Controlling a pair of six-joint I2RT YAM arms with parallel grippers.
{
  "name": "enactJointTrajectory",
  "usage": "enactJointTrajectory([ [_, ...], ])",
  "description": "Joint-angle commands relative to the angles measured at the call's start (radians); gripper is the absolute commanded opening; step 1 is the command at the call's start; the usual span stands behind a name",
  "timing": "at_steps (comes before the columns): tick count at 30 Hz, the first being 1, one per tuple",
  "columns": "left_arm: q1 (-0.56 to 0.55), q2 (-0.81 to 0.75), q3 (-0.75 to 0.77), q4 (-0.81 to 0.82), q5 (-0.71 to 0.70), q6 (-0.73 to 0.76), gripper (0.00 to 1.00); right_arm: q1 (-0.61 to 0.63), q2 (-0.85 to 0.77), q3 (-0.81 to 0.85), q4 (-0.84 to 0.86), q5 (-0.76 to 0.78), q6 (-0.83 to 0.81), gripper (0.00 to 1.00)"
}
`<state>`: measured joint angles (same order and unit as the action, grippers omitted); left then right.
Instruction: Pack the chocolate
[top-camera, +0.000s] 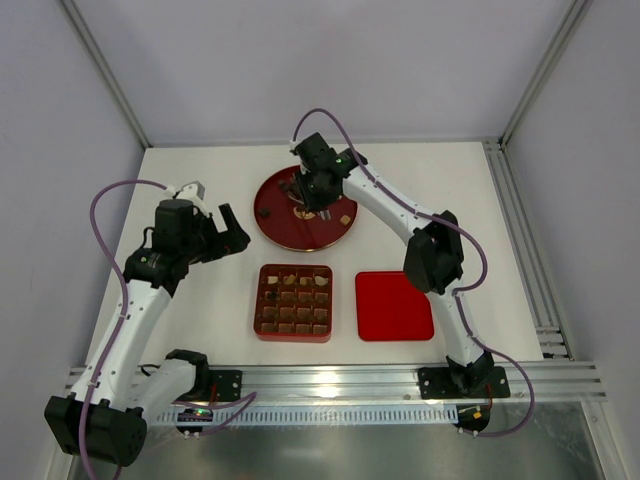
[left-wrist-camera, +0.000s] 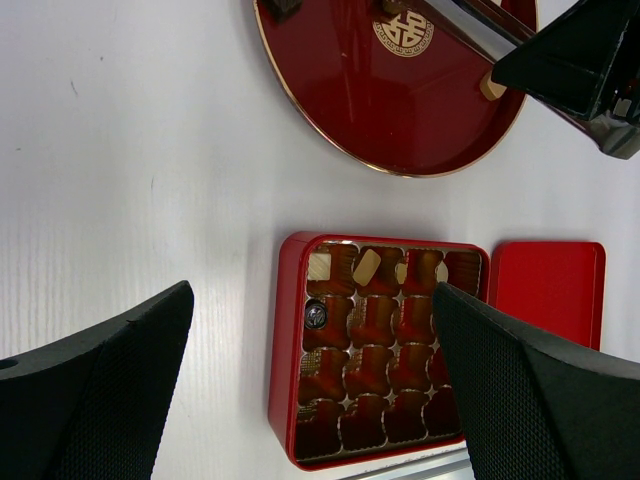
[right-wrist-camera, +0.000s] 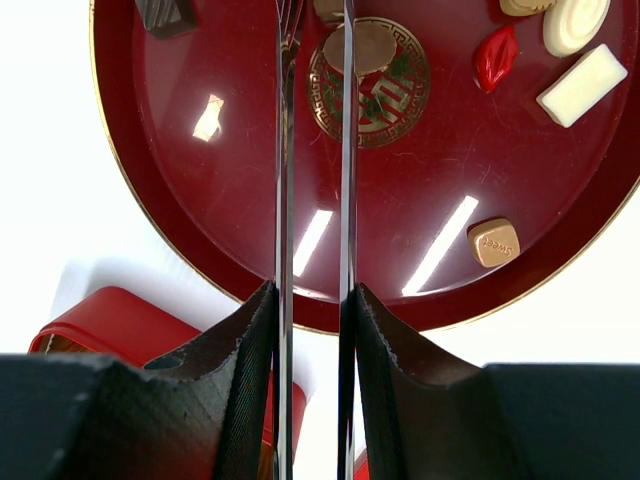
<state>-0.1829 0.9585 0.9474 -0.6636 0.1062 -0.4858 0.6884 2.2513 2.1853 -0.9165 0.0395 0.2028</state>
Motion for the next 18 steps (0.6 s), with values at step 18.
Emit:
enactJointTrajectory([
  [18, 0.000, -0.007, -0.001, 0.013, 0.010, 0.013, 1.00, 0.007, -0.024, 0.090, -0.005, 0.036, -0.011, 0.24],
])
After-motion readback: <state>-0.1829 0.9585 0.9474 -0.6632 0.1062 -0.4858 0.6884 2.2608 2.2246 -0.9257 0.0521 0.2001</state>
